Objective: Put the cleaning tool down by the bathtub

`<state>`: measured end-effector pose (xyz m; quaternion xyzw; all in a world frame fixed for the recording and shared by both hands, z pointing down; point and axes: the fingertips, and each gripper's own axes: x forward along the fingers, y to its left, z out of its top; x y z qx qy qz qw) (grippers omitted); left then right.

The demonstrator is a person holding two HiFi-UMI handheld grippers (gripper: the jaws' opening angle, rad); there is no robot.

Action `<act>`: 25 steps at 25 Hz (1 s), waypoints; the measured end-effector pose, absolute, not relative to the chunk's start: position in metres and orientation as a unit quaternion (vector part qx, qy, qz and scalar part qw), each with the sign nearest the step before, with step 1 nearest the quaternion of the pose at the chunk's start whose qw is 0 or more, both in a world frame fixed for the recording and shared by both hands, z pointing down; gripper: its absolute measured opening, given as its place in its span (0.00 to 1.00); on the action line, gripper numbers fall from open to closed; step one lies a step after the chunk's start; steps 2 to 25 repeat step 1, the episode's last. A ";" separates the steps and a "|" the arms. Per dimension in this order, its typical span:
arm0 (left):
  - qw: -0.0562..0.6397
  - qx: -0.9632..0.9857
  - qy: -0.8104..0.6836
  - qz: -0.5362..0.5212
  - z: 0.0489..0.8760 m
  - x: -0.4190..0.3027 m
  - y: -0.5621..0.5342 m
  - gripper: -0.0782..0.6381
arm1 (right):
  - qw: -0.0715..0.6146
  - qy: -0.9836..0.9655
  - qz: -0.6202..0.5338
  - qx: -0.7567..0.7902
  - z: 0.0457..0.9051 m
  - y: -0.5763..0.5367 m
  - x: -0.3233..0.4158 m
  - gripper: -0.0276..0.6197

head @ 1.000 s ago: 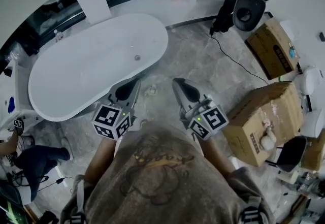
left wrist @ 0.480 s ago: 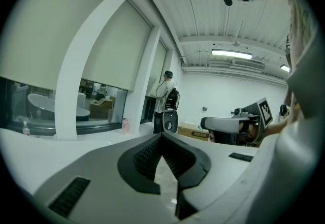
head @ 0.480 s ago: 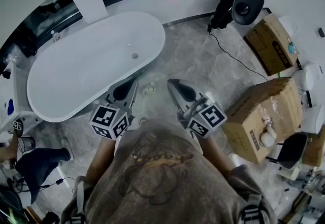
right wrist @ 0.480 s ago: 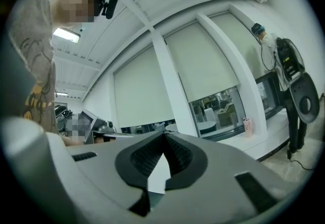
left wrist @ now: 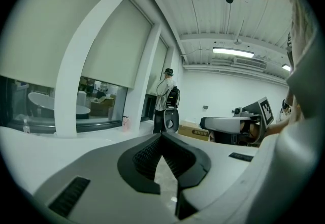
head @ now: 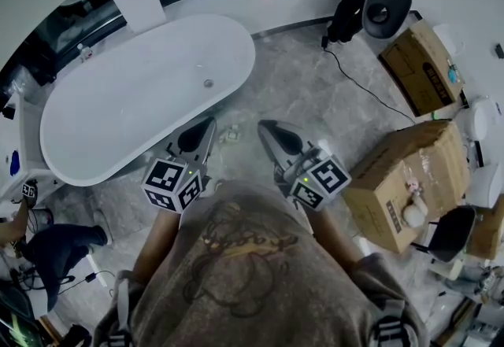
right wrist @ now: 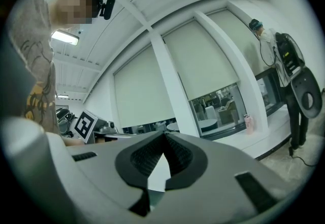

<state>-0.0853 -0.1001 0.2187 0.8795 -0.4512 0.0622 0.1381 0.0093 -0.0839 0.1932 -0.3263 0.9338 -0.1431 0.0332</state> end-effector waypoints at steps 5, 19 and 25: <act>0.138 0.879 -0.452 0.065 0.220 -0.085 -0.101 0.12 | 0.033 0.934 -0.144 -0.325 0.194 -0.085 0.009 0.04; 0.138 0.879 -0.452 0.065 0.220 -0.085 -0.101 0.12 | 0.033 0.934 -0.144 -0.325 0.194 -0.085 0.009 0.04; 0.138 0.879 -0.452 0.065 0.220 -0.085 -0.101 0.12 | 0.033 0.934 -0.144 -0.325 0.194 -0.085 0.009 0.04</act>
